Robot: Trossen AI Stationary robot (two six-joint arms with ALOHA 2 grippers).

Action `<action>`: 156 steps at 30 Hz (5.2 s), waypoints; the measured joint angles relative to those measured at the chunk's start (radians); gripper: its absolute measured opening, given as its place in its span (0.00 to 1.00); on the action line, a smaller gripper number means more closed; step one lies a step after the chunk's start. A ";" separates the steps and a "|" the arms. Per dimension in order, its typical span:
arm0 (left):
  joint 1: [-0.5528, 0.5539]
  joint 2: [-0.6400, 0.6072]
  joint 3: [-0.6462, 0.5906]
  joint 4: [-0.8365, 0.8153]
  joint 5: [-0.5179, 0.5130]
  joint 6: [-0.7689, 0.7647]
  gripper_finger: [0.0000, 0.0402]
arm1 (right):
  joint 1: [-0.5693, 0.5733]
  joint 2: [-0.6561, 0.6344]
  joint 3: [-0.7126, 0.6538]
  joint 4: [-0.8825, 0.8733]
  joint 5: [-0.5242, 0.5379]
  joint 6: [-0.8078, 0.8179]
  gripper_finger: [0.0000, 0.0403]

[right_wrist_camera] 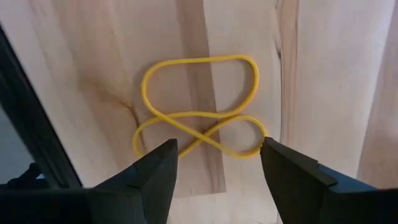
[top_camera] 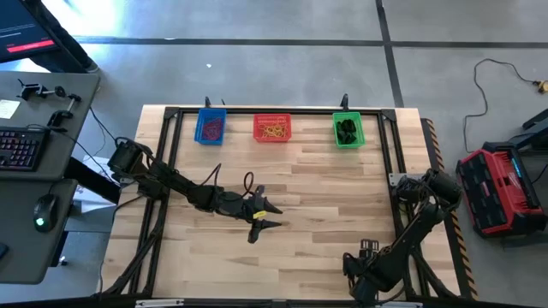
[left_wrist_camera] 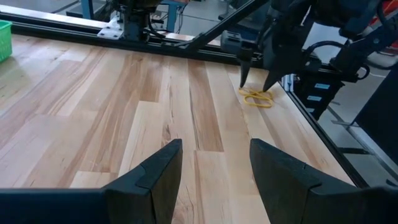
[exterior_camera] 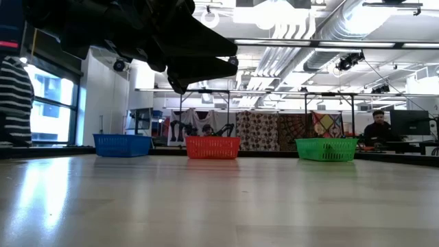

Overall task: Sort rubber bands into baskets
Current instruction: Put the yellow rubberband into the orange bin, then return to Home Position

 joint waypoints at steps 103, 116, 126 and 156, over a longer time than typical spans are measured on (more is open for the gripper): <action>0.065 -0.412 -0.463 0.166 -0.104 0.060 0.00 | -1.110 -0.247 0.114 0.575 0.454 -1.442 0.00; 0.108 -0.412 -0.468 0.156 -0.093 0.104 0.00 | -1.318 -0.061 0.121 0.761 0.285 -1.411 0.00; 0.206 -0.412 -0.468 0.126 0.003 0.125 0.00 | -1.374 0.079 0.251 0.660 0.262 -1.344 0.00; 0.216 -0.437 -0.468 0.120 0.009 0.162 0.00 | -1.429 0.159 0.339 0.518 0.139 -1.293 0.21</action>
